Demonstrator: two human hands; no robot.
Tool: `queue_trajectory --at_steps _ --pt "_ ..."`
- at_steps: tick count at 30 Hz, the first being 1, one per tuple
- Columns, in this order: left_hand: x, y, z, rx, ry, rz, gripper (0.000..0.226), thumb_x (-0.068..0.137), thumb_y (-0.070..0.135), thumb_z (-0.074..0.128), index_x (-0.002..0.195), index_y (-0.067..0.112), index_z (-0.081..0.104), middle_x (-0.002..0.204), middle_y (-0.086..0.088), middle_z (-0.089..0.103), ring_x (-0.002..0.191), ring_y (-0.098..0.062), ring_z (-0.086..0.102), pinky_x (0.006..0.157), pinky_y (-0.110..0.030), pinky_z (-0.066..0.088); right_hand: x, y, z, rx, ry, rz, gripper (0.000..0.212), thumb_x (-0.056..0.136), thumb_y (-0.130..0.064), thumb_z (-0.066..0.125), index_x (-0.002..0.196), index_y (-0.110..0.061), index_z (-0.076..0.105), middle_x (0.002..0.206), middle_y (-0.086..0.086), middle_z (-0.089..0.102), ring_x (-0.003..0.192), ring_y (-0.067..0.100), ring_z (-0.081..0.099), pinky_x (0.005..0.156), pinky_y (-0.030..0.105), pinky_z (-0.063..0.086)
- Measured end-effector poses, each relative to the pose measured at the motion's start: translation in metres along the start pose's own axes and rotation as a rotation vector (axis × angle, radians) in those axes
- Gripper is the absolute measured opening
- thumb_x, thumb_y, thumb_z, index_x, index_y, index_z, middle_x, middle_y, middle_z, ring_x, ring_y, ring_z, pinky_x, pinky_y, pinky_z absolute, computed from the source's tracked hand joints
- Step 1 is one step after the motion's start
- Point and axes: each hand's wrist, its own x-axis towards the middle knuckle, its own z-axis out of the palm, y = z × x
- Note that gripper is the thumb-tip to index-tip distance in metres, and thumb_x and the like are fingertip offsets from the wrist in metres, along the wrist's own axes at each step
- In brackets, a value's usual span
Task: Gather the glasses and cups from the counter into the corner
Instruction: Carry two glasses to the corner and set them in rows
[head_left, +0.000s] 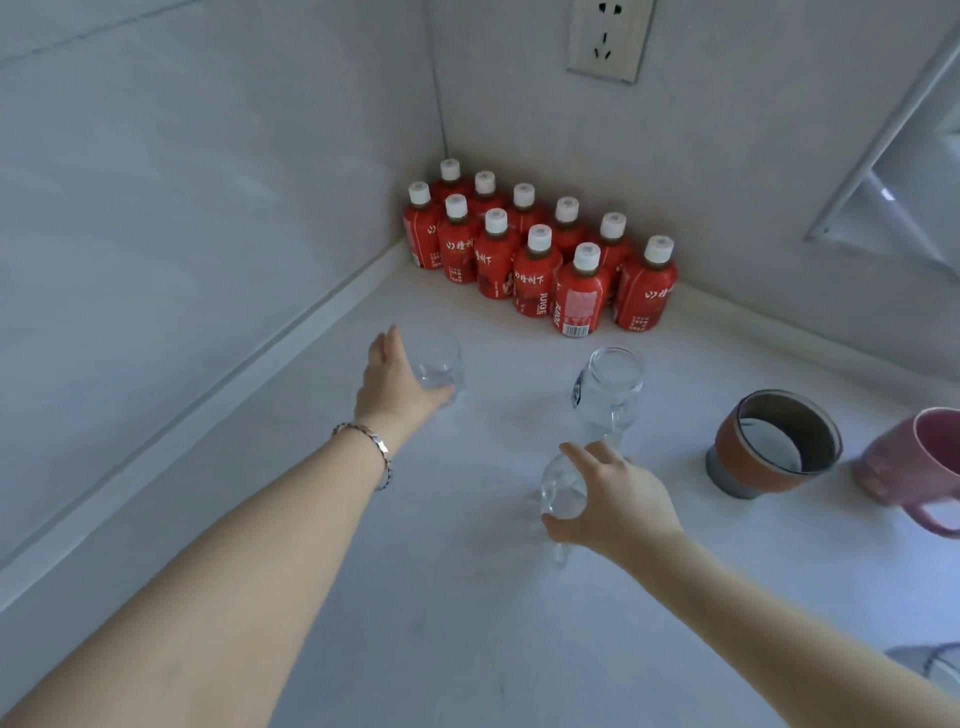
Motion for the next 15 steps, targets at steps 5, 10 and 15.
queue_trajectory --at_steps 5,10,15 --pt "0.042 0.004 0.016 0.104 -0.164 -0.065 0.113 0.068 0.034 0.08 0.149 0.016 0.004 0.157 -0.011 0.011 0.145 -0.027 0.017 0.118 -0.039 0.022 0.004 0.003 0.004 0.025 0.015 -0.005 0.077 0.072 -0.05 0.067 0.139 -0.029 0.036 0.129 -0.002 0.049 0.114 0.025 0.054 0.084 0.029 0.047" --pt "0.027 0.005 0.017 0.059 -0.007 -0.054 0.081 0.062 0.025 0.083 0.128 0.005 0.041 0.135 -0.015 0.04 0.118 -0.032 0.053 0.096 -0.037 0.044 0.005 0.005 0.006 0.038 0.006 0.001 0.079 0.072 -0.049 0.068 0.14 -0.028 0.034 0.13 -0.002 0.049 0.115 0.026 0.052 0.085 0.031 0.048" --pt "-0.04 -0.008 0.004 -0.062 0.085 0.03 0.083 0.058 0.016 0.084 0.129 0.007 0.041 0.131 -0.013 0.043 0.117 -0.03 0.051 0.096 -0.034 0.044 0.0 0.005 0.003 0.021 -0.011 0.009 0.083 0.074 -0.051 0.066 0.144 -0.027 0.029 0.135 -0.002 0.046 0.119 0.025 0.051 0.091 0.032 0.047"
